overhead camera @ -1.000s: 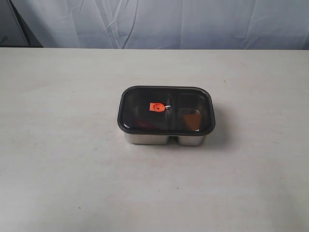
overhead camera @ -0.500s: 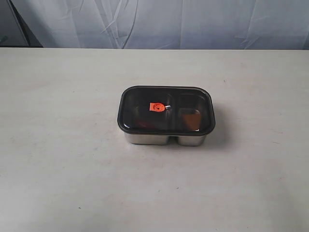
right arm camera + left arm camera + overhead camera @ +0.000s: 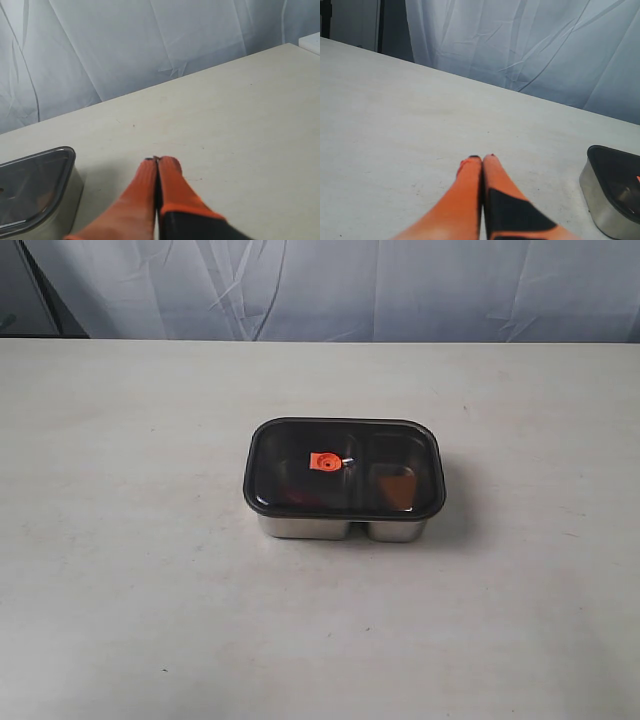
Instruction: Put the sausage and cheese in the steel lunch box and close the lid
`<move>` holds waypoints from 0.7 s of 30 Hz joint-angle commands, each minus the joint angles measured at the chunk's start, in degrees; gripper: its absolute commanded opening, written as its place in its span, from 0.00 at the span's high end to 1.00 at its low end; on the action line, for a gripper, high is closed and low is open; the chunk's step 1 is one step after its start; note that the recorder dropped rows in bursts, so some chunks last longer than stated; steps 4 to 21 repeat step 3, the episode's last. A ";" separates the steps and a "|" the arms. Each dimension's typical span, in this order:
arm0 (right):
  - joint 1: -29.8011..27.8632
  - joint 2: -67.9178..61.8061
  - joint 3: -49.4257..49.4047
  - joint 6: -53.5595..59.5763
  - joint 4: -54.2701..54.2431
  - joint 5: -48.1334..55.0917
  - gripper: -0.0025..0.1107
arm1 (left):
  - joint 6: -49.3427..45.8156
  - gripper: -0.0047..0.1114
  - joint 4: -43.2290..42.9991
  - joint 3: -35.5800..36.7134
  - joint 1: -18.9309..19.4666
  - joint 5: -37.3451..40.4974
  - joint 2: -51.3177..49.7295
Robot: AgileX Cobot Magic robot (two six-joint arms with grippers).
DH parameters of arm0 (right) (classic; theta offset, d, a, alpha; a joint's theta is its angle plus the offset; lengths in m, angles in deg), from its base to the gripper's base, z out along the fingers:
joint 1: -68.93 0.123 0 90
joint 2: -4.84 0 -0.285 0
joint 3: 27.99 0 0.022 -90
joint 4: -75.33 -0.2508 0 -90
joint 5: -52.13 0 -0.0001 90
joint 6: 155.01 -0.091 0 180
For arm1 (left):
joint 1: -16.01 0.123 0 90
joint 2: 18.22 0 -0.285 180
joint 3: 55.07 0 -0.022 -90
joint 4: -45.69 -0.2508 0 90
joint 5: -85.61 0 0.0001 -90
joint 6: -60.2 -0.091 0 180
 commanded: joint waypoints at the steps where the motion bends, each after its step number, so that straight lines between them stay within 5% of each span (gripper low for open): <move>1: -0.34 0.37 -0.14 0.03 -0.15 -0.27 0.99 | 0.27 0.96 -0.19 0.35 -0.49 -0.35 0.34; 21: -0.34 0.37 -0.14 0.03 -0.15 -0.27 0.99 | 0.27 0.96 -0.19 0.35 -0.49 -0.35 0.34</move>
